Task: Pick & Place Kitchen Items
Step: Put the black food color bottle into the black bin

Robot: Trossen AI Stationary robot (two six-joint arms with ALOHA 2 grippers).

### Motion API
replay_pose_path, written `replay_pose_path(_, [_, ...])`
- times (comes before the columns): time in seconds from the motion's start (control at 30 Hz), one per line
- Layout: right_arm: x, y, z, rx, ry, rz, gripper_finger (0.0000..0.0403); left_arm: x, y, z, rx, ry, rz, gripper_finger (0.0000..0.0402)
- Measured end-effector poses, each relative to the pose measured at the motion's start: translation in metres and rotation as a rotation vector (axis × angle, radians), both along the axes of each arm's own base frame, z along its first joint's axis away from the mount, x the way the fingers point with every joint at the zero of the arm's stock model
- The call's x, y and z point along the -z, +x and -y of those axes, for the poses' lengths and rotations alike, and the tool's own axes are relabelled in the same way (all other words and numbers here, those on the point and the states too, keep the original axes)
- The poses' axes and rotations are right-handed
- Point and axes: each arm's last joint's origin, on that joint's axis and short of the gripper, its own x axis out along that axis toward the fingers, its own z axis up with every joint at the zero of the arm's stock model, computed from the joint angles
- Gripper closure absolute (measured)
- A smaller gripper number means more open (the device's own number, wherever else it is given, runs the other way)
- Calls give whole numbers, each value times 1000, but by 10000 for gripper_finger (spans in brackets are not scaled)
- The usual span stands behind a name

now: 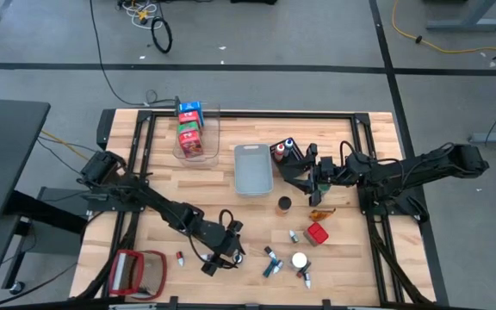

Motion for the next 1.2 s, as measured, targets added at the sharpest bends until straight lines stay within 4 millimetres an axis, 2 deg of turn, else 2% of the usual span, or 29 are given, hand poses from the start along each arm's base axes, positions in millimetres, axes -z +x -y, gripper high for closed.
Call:
replay_pose_path(0.27, [0, 0, 0, 0, 1, -1, 184, 0, 0, 0, 0, 19, 18, 274])
replay_pose_path(0.47, [0, 0, 0, 0, 2, -1, 184, -9, 2, -4, -24, 82, 99, 274])
replay_pose_path(0.6, [0, 0, 0, 0, 4, 0, 184, -31, 3, -17, -100, 131, 195, 268])
replay_pose_path(0.73, [0, 0, 0, 0, 4, 2, 184, -64, 4, -42, -205, 241, 352, 260])
replay_pose_path(0.87, [0, 0, 0, 1, 4, 4, 184, -93, 14, -79, -339, 283, 443, 273])
replay_pose_path(1.03, [-1, 0, 0, 2, -3, 9, 184, -109, 34, -131, -434, 175, 454, 270])
replay_pose_path(1.2, [0, 0, 1, 25, -33, -3, 184, -105, 42, -165, -479, 154, 418, 258])
